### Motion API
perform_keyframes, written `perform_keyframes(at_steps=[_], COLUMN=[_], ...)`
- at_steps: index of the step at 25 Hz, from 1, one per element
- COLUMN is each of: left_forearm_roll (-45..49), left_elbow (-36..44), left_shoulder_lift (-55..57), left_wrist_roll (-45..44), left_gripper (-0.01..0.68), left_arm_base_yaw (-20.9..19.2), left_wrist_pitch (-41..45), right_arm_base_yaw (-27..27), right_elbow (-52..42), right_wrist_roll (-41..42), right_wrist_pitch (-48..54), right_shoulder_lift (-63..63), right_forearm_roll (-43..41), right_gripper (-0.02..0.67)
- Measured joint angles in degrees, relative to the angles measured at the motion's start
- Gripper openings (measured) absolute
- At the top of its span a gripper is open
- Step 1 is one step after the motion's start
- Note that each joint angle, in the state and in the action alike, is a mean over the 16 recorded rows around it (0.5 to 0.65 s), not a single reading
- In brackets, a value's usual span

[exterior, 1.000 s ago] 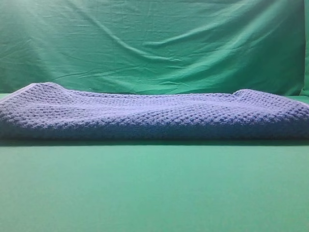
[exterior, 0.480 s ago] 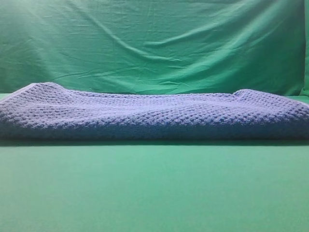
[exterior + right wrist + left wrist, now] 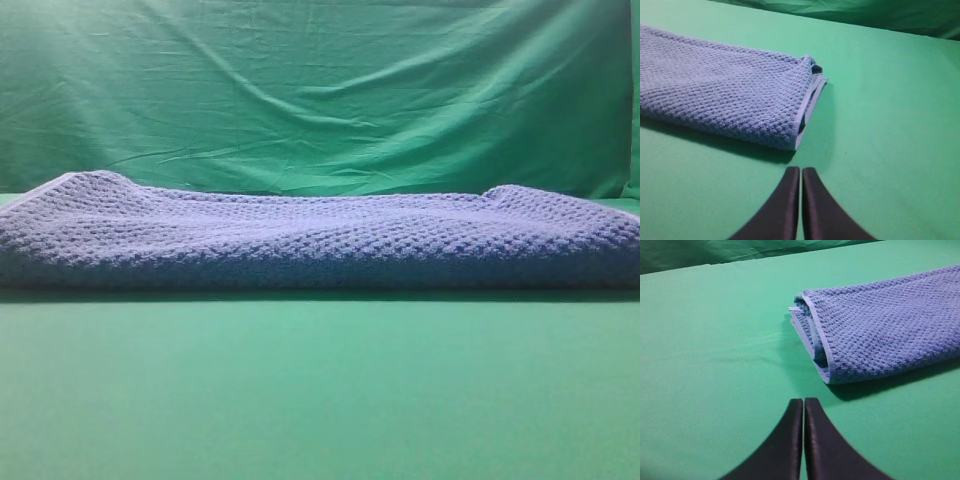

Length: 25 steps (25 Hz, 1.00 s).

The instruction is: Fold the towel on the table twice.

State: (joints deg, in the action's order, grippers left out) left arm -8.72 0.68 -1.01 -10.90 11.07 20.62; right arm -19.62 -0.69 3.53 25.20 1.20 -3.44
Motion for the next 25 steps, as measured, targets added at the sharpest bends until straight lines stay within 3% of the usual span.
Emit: perform_keyframes(at_steps=[15, 25], left_forearm_roll=[0.0, 0.0], left_elbow=[0.0, 0.0], left_shoulder_lift=[0.0, 0.0], left_wrist_roll=[0.0, 0.0], left_gripper=[0.0, 0.0], left_arm_base_yaw=[-0.4, -5.3], left_wrist_pitch=[-0.1, -0.1], right_arm_base_yaw=[0.0, 5.2], right_elbow=[-0.4, -0.4], right_wrist_roll=[-0.3, -0.3], right_wrist_pitch=[-1.0, -1.1], right_shoulder_lift=[0.0, 0.0], right_forearm_roll=[0.0, 0.0], right_gripper=[0.0, 0.0])
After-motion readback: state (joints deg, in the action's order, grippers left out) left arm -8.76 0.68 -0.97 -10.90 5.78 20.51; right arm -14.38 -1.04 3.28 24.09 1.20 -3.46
